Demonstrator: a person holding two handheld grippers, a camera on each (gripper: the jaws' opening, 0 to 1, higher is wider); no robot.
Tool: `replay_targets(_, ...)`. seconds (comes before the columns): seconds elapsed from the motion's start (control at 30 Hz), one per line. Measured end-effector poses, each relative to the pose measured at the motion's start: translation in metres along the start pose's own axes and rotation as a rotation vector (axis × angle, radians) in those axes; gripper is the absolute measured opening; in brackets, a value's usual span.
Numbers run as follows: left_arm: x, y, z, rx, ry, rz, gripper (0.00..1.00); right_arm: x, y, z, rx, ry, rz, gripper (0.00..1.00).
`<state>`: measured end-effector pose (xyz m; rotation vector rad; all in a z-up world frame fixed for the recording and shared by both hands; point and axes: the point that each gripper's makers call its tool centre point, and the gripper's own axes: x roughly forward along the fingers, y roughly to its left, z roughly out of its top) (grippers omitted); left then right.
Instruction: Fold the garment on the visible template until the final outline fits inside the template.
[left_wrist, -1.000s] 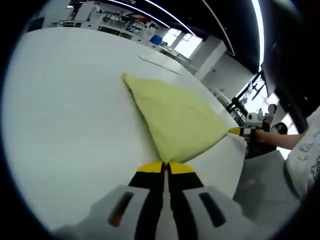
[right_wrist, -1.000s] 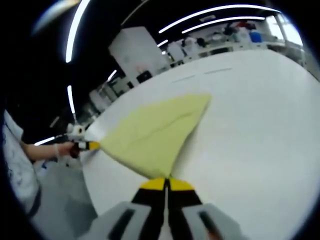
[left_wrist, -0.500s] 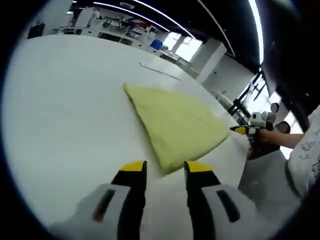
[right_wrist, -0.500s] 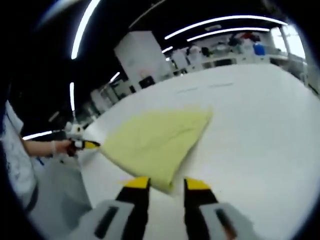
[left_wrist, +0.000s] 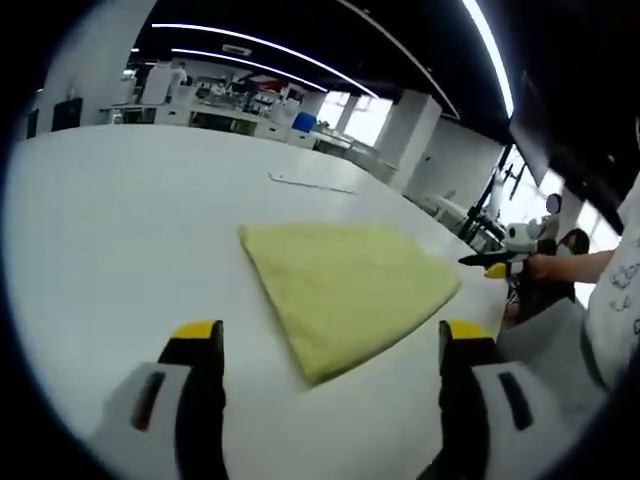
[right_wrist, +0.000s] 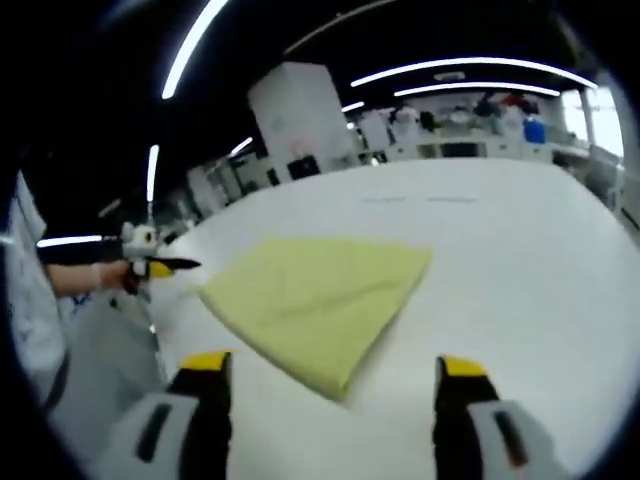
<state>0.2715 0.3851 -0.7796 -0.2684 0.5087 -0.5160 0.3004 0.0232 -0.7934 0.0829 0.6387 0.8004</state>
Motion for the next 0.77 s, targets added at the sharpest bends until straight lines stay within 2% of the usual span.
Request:
replay_targets(0.07, -0.002, 0.000, 0.000, 0.015, -0.001, 0.009, 0.95, 0.002, 0.004, -0.001, 0.003, 0.004, -0.001, 0.98)
replay_targets(0.1, -0.002, 0.002, -0.001, 0.020, 0.002, 0.020, 0.97, 0.003, 0.007, -0.001, 0.000, 0.011, 0.003, 0.99)
replay_targets(0.2, -0.006, 0.005, -0.003, 0.020, 0.013, 0.050, 0.99, 0.001, 0.012, -0.004, -0.023, 0.035, 0.022, 0.99)
replay_targets(0.3, -0.007, 0.001, 0.006, -0.007, -0.042, 0.050, 0.99, 0.000, 0.014, -0.005, -0.031, 0.060, 0.025, 0.99)
replay_targets(0.47, -0.008, -0.006, 0.001, -0.001, -0.027, 0.045, 0.99, 0.004, 0.026, 0.007, -0.034, 0.023, 0.039, 0.99)
replay_targets(0.77, -0.010, -0.006, 0.006, -0.011, -0.042, 0.046, 0.99, 0.008, 0.030, -0.001, -0.013, 0.021, 0.053, 0.99)
